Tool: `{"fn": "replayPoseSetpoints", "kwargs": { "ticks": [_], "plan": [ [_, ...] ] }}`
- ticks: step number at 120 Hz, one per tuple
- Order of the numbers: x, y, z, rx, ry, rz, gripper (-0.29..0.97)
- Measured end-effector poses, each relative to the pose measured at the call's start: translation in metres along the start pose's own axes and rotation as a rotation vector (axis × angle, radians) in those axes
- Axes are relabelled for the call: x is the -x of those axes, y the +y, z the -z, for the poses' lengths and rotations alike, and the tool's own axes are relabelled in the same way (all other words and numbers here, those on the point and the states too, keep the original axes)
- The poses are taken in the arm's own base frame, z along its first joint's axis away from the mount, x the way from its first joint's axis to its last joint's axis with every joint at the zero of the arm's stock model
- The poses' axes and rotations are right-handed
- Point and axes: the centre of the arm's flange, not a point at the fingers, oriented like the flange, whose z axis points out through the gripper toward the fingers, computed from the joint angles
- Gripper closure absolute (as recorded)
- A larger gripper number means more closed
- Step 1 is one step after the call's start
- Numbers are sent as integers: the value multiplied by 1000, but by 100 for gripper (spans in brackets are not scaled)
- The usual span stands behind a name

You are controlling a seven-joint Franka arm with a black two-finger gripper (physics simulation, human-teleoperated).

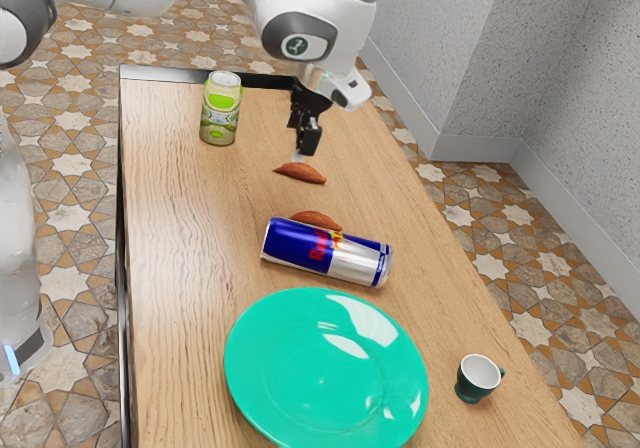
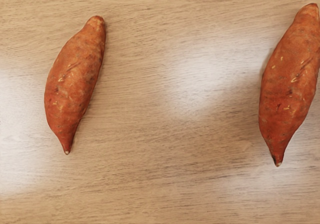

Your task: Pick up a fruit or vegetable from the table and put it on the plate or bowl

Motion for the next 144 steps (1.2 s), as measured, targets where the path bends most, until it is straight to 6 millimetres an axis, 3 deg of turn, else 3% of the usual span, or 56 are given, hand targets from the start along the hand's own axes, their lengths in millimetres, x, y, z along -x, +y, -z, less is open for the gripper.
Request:
{"fn": "replayPoseSetpoints", "kwargs": {
  "ticks": [12, 30, 63, 69, 103, 123, 144],
  "plan": [
    [-19, 1, -18, -9, -1, -45, 0],
    [-38, 11, -24, -10, 26, -107, 0],
    [-39, 58, -37, 54, 41, -199, 0],
    [-37, 63, -49, 69, 29, -206, 0],
    [-28, 51, -72, 111, 25, -182, 0],
    [-32, 53, -69, 115, 42, -193, 0],
    [-27, 44, -90, 149, 58, -160, 0]
  ]
}}
